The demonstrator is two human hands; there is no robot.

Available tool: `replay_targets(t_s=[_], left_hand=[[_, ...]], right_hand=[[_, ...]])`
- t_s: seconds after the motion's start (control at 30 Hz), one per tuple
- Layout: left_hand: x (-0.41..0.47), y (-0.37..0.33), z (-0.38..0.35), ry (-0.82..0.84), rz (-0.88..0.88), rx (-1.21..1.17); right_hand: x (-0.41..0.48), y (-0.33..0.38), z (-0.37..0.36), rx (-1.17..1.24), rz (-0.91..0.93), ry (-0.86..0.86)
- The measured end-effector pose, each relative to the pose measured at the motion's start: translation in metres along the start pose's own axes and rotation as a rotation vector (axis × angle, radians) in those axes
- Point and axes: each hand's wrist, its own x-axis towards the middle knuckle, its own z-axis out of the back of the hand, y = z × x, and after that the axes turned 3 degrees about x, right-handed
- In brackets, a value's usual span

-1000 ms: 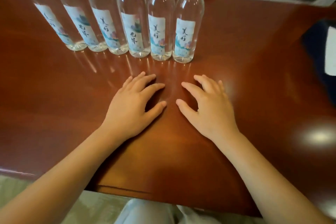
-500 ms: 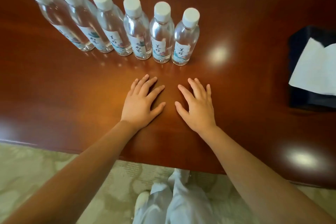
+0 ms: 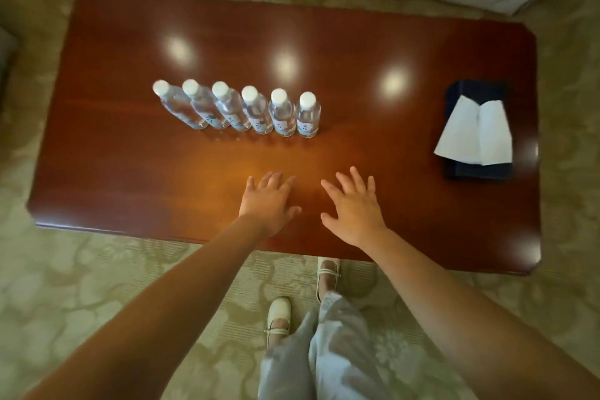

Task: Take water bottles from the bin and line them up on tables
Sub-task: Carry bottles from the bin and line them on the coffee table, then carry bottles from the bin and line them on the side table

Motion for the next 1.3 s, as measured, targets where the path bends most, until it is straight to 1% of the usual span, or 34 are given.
replay_targets(t_s=[0.1, 0.2, 0.37, 0.43, 0.53, 0.7, 0.8, 1.07, 1.3], left_hand=[[-0.043, -0.009, 0.044, -0.057, -0.007, 0.021], [-0.082, -0.015, 0.084, -0.131, -0.008, 0.042], [-0.128, -0.018, 0.130, -0.300, -0.094, 0.081], [-0.142, -0.020, 0.145, -0.339, -0.139, 0.084], [-0.163, -0.023, 0.166, -0.389, -0.234, 0.103], [-0.203, -0.037, 0.181, -0.476, -0.416, 0.151], [-0.229, -0.053, 0.181, -0.490, -0.527, 0.175], [-0.299, -0.112, 0.161, -0.463, -0.809, 0.311], [-0.369, -0.192, 0.110, -0.434, -1.047, 0.368]], right_hand=[[-0.041, 0.011, 0.040, -0.023, 0.031, -0.044], [-0.080, 0.024, 0.076, 0.055, 0.001, -0.099], [-0.135, 0.040, 0.127, 0.127, -0.043, -0.278], [-0.155, 0.046, 0.138, 0.122, -0.084, -0.354], [-0.189, 0.059, 0.144, 0.169, -0.196, -0.456], [-0.251, 0.090, 0.134, 0.257, -0.399, -0.597], [-0.288, 0.101, 0.122, 0.289, -0.499, -0.677], [-0.407, 0.117, 0.069, 0.412, -0.767, -0.823], [-0.525, 0.129, -0.003, 0.473, -1.040, -0.907]])
